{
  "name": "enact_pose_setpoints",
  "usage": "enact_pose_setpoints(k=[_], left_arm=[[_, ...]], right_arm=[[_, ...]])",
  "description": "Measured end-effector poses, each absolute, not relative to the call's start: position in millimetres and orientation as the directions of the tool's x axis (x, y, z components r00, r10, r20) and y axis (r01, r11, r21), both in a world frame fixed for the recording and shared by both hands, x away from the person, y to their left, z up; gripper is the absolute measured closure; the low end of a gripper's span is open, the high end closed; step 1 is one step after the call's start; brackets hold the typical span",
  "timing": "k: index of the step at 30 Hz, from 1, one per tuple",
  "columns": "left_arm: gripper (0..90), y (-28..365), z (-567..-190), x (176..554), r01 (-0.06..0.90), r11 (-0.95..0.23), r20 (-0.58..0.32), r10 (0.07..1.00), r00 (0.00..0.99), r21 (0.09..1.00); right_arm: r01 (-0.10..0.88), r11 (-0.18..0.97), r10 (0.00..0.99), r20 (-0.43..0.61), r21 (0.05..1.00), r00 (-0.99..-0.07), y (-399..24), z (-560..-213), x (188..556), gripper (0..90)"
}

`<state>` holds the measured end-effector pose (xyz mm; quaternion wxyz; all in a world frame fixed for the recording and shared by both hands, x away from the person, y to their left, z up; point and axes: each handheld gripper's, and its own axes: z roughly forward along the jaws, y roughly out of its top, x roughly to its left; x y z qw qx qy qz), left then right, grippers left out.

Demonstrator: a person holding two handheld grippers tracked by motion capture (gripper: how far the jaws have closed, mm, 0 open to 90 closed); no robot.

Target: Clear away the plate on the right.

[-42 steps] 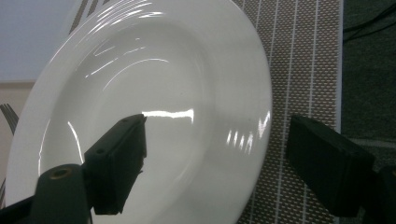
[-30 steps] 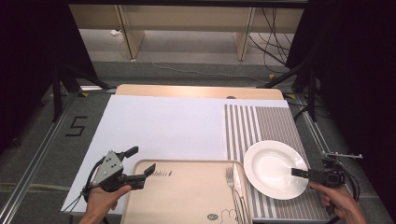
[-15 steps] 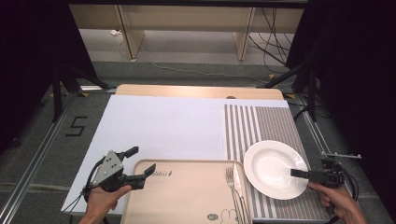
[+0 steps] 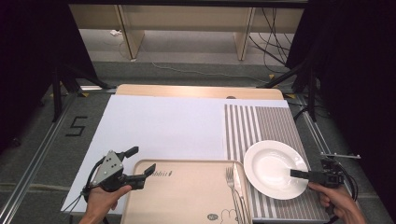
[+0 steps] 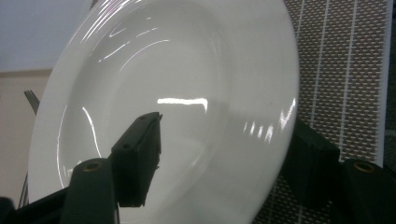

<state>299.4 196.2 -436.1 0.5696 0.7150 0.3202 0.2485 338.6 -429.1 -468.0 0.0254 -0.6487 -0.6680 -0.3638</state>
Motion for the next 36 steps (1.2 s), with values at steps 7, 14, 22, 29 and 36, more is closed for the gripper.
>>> enact_pose_setpoints(k=[7, 14, 22, 29, 36], left_arm=[[16.4, 196.1, -436.0, 299.3, 0.174, -0.147, -0.008, 0.741, 0.671, 0.974], [16.4, 196.3, -435.9, 299.3, 0.174, -0.147, -0.008, 0.741, 0.671, 0.974], [16.4, 196.1, -436.0, 299.4, 0.174, -0.148, -0.007, 0.741, 0.672, 0.974], [16.4, 196.1, -436.0, 299.4, 0.174, -0.148, -0.007, 0.741, 0.672, 0.974], [16.4, 196.1, -436.0, 299.4, 0.174, -0.148, -0.007, 0.74, 0.672, 0.974]], right_arm=[[0.886, -0.121, 0.843, 0.518, 0.447, -0.146, -429.4, -468.7, 337.7, 39.9], [0.884, -0.13, 0.827, 0.541, 0.45, -0.154, -433.1, -471.3, 338.0, 44.4], [0.878, -0.13, 0.816, 0.553, 0.46, -0.168, -436.6, -474.4, 338.4, 48.4], [0.893, -0.152, 0.803, 0.58, 0.423, -0.138, -437.5, -473.0, 336.7, 50.9], [0.893, -0.16, 0.792, 0.595, 0.421, -0.138, -441.0, -475.5, 336.7, 54.4]])
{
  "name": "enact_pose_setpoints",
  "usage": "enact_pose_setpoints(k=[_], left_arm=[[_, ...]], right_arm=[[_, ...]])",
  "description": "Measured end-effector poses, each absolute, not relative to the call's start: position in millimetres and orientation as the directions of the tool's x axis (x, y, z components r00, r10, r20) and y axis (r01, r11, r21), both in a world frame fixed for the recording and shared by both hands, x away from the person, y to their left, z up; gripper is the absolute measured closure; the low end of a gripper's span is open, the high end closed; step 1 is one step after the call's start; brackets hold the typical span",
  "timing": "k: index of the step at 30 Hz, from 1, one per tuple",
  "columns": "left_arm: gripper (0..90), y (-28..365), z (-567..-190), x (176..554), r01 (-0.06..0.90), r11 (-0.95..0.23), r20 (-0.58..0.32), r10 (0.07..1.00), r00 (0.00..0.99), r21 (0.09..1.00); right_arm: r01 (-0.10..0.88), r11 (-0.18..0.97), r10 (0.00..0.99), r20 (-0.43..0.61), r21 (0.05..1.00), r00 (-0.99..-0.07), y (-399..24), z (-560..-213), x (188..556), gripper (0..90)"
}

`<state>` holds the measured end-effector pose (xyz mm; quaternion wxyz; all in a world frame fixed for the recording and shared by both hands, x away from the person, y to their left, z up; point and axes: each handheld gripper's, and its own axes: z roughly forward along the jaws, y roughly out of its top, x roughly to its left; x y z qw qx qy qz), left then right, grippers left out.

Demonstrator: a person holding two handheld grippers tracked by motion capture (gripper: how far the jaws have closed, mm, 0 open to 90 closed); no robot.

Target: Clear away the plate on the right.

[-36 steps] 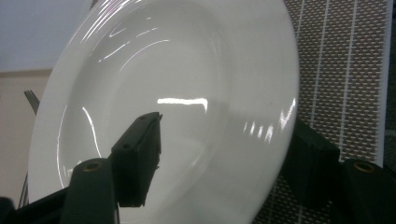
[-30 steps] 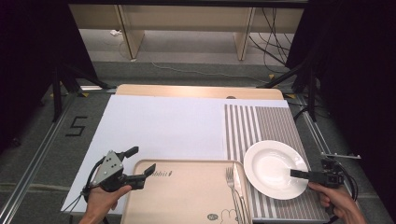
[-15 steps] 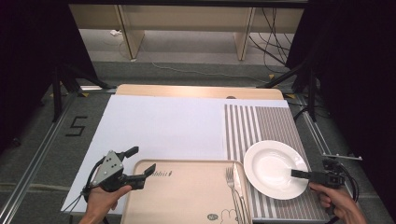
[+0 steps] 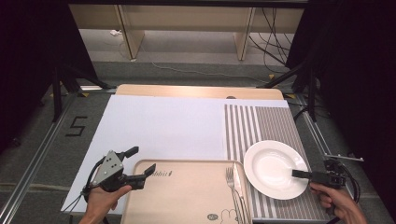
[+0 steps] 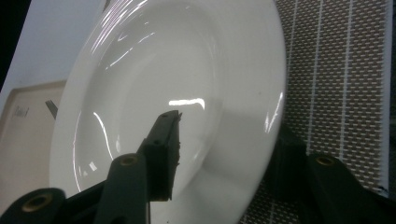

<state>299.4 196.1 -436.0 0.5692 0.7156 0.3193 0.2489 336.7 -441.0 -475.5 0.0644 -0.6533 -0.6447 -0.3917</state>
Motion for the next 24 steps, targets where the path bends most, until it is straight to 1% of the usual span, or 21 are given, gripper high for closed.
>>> enact_pose_setpoints(k=[4, 8, 11, 13, 15, 19, 24], left_arm=[[16.4, 196.0, -436.0, 299.4, 0.174, -0.148, -0.008, 0.74, 0.672, 0.974], [16.4, 196.0, -436.0, 299.4, 0.174, -0.148, -0.007, 0.74, 0.672, 0.974], [16.4, 196.0, -435.9, 299.3, 0.174, -0.148, -0.007, 0.74, 0.672, 0.974], [16.4, 196.0, -436.0, 299.4, 0.174, -0.148, -0.007, 0.74, 0.672, 0.974], [16.4, 196.0, -436.0, 299.4, 0.174, -0.149, -0.007, 0.74, 0.672, 0.974], [16.4, 196.0, -435.9, 299.4, 0.173, -0.149, -0.007, 0.74, 0.672, 0.974], [16.4, 196.0, -435.9, 299.4, 0.173, -0.149, -0.007, 0.74, 0.673, 0.974]], right_arm=[[0.891, -0.17, 0.782, 0.608, 0.42, -0.137, -442.2, -477.2, 336.5, 55.5], [0.898, -0.191, 0.772, 0.625, 0.396, -0.111, -442.3, -476.3, 336.3, 56.8], [0.896, -0.172, 0.775, 0.618, 0.41, -0.134, -444.5, -478.6, 336.4, 57.4], [0.897, -0.194, 0.766, 0.633, 0.397, -0.114, -443.4, -478.3, 336.2, 57.7], [0.894, -0.176, 0.772, 0.622, 0.412, -0.134, -445.1, -479.4, 336.7, 57.9], [0.898, -0.21, 0.755, 0.648, 0.387, -0.103, -444.1, -478.8, 336.5, 58.4], [0.903, -0.221, 0.746, 0.66, 0.368, -0.087, -444.7, -478.8, 336.2, 59.7]])
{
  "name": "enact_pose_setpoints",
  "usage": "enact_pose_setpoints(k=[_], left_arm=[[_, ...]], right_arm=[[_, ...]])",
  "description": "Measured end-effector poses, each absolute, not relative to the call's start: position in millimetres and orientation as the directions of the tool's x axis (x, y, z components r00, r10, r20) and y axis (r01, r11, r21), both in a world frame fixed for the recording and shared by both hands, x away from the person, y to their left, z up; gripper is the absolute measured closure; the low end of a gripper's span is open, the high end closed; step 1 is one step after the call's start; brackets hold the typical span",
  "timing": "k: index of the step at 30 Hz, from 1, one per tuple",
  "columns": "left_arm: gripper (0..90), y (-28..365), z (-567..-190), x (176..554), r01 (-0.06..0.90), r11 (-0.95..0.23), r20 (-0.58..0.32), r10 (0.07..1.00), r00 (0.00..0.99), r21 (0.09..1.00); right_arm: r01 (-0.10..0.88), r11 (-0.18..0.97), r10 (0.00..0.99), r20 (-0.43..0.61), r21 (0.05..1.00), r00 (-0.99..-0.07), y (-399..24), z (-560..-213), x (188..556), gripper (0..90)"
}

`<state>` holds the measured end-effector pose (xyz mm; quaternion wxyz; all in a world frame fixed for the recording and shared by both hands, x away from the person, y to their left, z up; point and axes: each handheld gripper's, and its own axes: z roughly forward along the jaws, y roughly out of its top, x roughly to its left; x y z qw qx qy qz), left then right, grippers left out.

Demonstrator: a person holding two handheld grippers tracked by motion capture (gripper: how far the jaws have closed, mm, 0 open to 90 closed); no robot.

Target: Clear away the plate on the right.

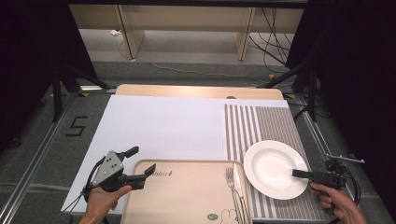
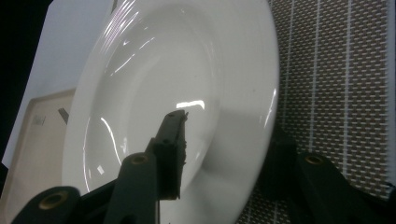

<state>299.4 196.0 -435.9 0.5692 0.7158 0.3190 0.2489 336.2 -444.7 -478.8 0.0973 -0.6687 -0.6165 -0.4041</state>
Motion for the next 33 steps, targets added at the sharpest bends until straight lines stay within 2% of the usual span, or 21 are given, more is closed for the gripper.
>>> enact_pose_setpoints(k=[15, 31, 33], left_arm=[[16.4, 196.0, -435.8, 299.6, 0.173, -0.148, -0.007, 0.74, 0.673, 0.974], [16.4, 195.8, -435.7, 299.6, 0.172, -0.15, -0.005, 0.739, 0.674, 0.974], [16.4, 195.8, -435.7, 299.6, 0.173, -0.149, -0.006, 0.739, 0.673, 0.974]], right_arm=[[0.904, -0.251, 0.744, 0.667, 0.346, -0.049, -447.4, -482.1, 336.6, 68.8], [0.906, -0.278, 0.726, 0.687, 0.319, -0.019, -447.5, -484.0, 337.3, 71.0], [0.906, -0.267, 0.724, 0.689, 0.329, -0.036, -448.7, -484.4, 337.3, 71.2]])
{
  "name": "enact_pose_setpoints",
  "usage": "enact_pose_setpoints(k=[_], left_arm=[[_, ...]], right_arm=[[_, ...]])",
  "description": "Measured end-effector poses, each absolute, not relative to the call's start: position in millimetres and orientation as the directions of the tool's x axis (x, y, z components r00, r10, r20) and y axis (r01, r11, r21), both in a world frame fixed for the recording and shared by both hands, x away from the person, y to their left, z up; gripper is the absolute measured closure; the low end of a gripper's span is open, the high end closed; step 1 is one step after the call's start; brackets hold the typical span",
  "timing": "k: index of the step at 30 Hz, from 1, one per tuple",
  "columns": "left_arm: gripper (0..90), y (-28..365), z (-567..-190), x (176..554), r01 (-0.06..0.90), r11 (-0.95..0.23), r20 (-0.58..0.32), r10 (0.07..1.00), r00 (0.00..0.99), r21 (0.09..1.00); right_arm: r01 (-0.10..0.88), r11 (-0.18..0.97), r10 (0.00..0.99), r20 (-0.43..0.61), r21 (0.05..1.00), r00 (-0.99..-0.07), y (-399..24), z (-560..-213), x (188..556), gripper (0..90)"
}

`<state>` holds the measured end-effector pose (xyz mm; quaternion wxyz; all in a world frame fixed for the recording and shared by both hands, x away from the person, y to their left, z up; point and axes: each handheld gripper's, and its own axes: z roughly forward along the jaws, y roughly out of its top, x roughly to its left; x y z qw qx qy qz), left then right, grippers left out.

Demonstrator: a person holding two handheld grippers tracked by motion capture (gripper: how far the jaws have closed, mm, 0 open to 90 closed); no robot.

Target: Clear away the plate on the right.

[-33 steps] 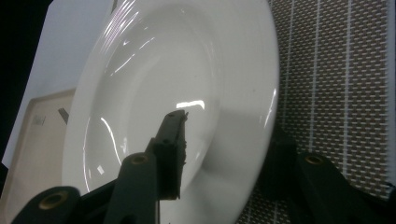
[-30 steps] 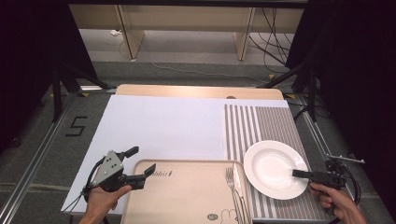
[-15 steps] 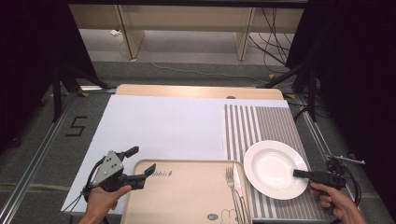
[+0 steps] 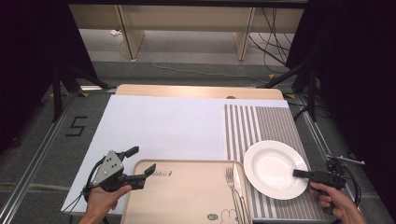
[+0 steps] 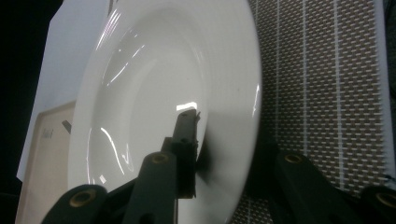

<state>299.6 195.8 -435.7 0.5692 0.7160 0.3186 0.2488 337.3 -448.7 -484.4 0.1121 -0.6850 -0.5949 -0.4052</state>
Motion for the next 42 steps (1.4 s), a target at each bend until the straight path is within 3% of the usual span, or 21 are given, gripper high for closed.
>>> enact_pose_setpoints(k=[6, 16, 42], left_arm=[[16.4, 195.8, -435.7, 299.5, 0.173, -0.149, -0.006, 0.739, 0.673, 0.974], [16.4, 195.6, -435.7, 299.4, 0.172, -0.151, -0.005, 0.737, 0.675, 0.973], [16.4, 195.7, -435.8, 299.8, 0.174, -0.151, -0.006, 0.737, 0.676, 0.973]], right_arm=[[0.906, -0.292, 0.712, 0.702, 0.305, -0.007, -448.2, -483.7, 337.7, 72.4], [0.902, -0.301, 0.669, 0.743, 0.31, -0.032, -449.6, -478.2, 339.3, 77.5], [0.873, -0.317, 0.708, 0.705, 0.371, -0.042, -436.3, -456.7, 339.9, 82.1]])
